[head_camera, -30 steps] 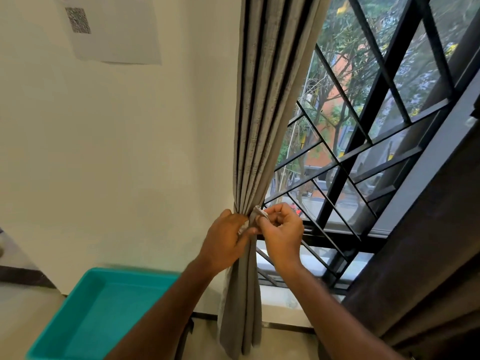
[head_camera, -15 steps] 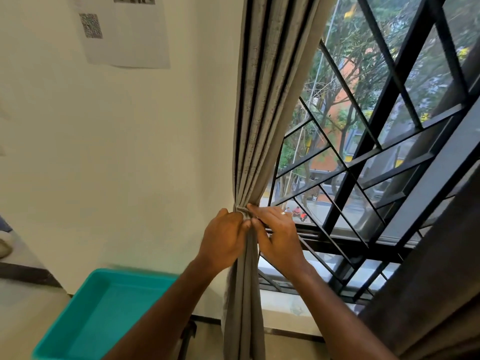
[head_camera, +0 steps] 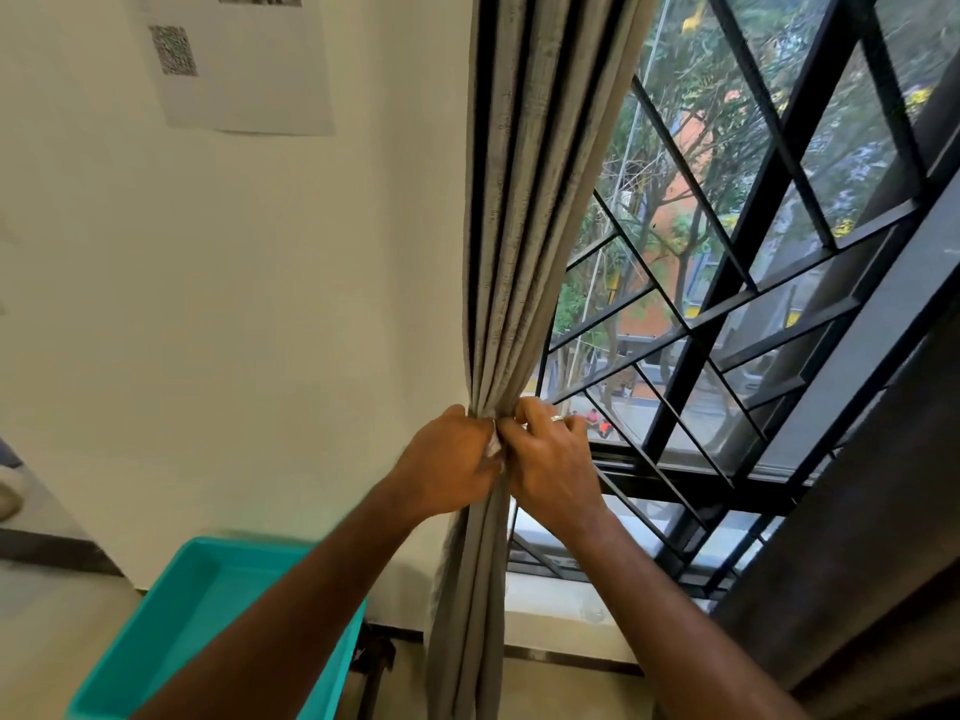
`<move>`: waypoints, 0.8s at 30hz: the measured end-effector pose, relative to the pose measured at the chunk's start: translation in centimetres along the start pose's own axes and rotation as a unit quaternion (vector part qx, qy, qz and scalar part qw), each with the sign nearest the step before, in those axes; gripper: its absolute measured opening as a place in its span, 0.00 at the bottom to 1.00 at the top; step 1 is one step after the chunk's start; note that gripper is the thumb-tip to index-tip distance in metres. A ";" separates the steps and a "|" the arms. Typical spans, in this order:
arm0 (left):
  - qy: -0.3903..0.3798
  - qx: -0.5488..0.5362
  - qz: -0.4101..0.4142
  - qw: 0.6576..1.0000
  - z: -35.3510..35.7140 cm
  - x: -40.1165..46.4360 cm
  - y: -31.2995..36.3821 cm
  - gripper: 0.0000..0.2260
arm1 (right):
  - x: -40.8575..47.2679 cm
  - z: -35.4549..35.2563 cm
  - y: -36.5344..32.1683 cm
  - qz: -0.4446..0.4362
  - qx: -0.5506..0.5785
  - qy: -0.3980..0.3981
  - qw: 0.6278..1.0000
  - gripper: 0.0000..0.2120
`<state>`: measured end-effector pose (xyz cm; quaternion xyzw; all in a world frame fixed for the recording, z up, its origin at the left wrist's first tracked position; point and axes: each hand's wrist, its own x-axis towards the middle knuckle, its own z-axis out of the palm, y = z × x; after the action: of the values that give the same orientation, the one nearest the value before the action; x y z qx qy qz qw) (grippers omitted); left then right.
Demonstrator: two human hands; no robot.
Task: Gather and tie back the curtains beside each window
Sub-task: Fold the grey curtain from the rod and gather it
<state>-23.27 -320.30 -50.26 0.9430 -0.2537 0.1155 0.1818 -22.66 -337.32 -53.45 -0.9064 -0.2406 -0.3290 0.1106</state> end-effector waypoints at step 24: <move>0.070 -0.214 -0.072 0.972 0.1 0.4 -0.8 0.11 | -0.7 0.7 -0.9 0.339 0.400 0.049 0.850 0.06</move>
<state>-22.50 -319.86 -50.47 0.8875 -0.1907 0.1109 0.4045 -23.23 -336.53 -54.44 -0.7917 -0.0236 -0.1905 0.5799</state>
